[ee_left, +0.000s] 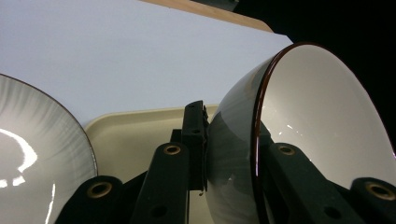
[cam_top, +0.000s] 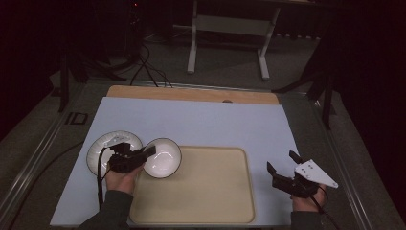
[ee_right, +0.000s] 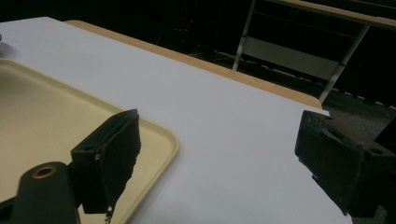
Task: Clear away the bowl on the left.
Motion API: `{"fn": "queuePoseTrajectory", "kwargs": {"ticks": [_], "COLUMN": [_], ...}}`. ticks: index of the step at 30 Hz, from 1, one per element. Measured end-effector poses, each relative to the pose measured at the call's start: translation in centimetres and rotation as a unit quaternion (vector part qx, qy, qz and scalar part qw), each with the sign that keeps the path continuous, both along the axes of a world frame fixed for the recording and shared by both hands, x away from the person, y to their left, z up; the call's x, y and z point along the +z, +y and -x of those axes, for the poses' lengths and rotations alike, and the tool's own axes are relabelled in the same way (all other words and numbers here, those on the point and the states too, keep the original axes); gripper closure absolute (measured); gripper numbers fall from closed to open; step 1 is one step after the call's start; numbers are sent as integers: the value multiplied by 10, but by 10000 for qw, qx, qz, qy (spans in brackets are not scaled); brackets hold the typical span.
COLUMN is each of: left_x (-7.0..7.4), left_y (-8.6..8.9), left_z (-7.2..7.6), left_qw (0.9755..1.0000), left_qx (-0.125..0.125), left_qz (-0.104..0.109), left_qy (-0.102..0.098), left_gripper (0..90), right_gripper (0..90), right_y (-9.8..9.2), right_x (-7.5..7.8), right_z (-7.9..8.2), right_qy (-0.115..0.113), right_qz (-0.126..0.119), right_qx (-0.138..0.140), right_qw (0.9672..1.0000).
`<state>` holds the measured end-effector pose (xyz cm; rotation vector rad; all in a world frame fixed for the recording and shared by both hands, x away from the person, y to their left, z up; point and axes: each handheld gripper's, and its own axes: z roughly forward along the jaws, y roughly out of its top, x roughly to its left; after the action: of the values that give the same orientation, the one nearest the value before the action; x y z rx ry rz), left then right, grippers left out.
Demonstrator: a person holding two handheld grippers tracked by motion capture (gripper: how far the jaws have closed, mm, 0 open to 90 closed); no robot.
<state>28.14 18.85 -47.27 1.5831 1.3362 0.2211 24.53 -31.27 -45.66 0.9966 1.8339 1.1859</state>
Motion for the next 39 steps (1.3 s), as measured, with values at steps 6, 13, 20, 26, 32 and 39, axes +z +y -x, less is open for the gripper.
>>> {"fn": "queuePoseTrajectory", "kwargs": {"ticks": [6,13,20,26,32,39], "left_x": [-2,-3,-7,-10,-12,-14], "left_y": [-5,-8,-15,-21,-24,-29], "left_z": [-1,-2,-5,-6,-8,-8], "left_qw": [10000,10000,9998,9997,9995,9992], "left_qx": [-34,-50,-117,-141,-184,-252], "left_qz": [-34,-61,-172,-207,-246,-316], "left_qy": [23,36,46,39,47,72], "left_gripper": [779,778,778,779,779,779], "right_gripper": [139,139,139,139,139,139], "right_y": [0,0,0,0,0,0], "right_x": [0,0,0,0,0,0], "right_z": [0,0,0,0,0,0], "right_qy": [-8,-1,-9,4,0,9], "right_qz": [1,-3,3,8,5,11], "right_qx": [7,8,15,19,16,12], "right_qw": [10000,10000,10000,10000,10000,10000]}}
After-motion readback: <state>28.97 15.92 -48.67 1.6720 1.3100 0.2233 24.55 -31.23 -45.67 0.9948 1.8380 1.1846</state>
